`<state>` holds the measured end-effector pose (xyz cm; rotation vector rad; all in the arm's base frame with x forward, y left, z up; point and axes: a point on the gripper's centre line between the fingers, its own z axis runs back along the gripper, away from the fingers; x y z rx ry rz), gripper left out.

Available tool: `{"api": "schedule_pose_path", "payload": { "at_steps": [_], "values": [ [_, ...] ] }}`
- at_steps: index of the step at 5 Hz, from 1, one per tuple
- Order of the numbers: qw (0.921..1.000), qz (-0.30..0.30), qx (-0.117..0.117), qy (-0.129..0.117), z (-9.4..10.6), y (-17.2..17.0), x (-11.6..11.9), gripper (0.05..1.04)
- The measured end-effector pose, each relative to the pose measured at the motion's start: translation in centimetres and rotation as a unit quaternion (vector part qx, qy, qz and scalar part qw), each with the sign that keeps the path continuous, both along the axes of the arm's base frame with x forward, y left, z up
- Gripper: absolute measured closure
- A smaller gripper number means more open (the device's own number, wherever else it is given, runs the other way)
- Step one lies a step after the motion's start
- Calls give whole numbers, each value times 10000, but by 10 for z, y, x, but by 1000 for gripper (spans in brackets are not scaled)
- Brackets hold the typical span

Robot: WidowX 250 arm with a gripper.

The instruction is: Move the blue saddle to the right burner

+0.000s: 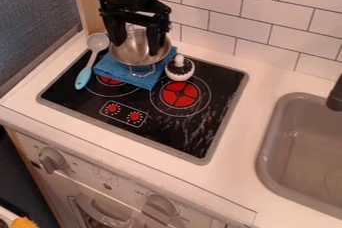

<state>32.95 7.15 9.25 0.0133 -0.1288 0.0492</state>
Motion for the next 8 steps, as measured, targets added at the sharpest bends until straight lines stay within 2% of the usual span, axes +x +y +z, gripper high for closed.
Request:
{"api": "schedule_pose_path", "payload": {
  "at_steps": [1,3,4,5,6,7,8],
  "values": [
    [9999,0,-33,150,-10,0,-1,83],
    [9968,755,-154,215,-20,47,-24,83],
    [9931,1138,-128,236,-26,75,-40,83],
    [9929,1119,-213,331,-42,89,-47,83],
    [9919,1172,-31,483,-58,100,-49,83],
    [9902,1276,176,540,-73,107,-45,83],
    [9897,1311,260,504,-81,106,-37,83]
  ]
}}
